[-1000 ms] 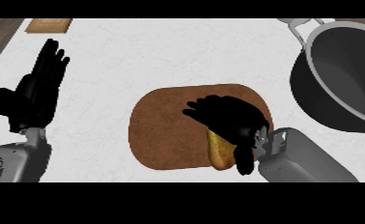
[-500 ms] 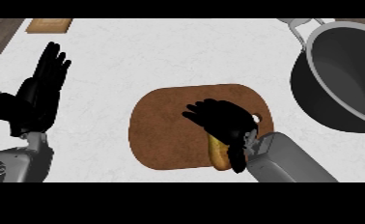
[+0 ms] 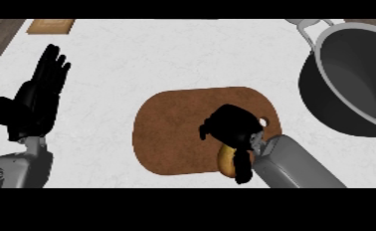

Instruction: Pick the pear from the cutting board and place it in the pot

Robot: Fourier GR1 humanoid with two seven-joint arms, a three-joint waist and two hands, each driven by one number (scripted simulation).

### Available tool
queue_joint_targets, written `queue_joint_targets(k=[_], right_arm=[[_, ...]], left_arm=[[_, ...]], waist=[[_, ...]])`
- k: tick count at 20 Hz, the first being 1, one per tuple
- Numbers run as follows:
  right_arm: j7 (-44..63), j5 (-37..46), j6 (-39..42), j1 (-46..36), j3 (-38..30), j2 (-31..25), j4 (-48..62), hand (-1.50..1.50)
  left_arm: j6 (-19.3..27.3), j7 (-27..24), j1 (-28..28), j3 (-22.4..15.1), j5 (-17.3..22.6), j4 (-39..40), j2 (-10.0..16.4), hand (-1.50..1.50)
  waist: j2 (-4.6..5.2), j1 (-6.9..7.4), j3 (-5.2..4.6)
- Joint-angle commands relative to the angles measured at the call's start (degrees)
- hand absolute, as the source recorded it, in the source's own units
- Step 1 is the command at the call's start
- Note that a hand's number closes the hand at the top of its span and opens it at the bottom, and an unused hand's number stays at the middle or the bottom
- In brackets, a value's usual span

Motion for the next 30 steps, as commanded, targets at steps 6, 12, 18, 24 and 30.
queue_joint_targets(k=[6,12,18,24,30], right_arm=[[-10.4,7.9,-5.7,4.2,0.4,-0.5,3.4,1.5],[-8.0,7.2,-2.3,15.4,0.2,-4.1,-12.1,1.5],[-8.3,6.6,-12.6,40.4,3.8,-12.9,-33.0,1.5],[-11.8,3.3,-24.8,56.6,-1.9,-19.7,-46.8,1.5],[-9.5,-8.0,-29.9,62.1,-13.0,-13.1,-60.5,1.5]], left_arm=[[1.6,2.8,0.3,-0.9,-3.5,-3.3,-2.3,0.0],[-0.7,-0.5,-1.6,1.8,-1.9,3.0,-2.0,0.0],[-0.6,-0.8,2.6,4.1,-1.2,-0.5,-0.3,0.0],[-0.9,0.8,1.3,4.3,-1.0,-0.6,0.1,0.0],[-1.0,0.4,2.5,3.9,-0.8,-1.3,-0.6,0.0]], waist=[[0.12,-0.06,0.11],[-0.13,-1.52,0.08],[-0.93,-4.13,0.08],[-0.58,-4.11,0.17],[-0.34,-3.98,0.13]])
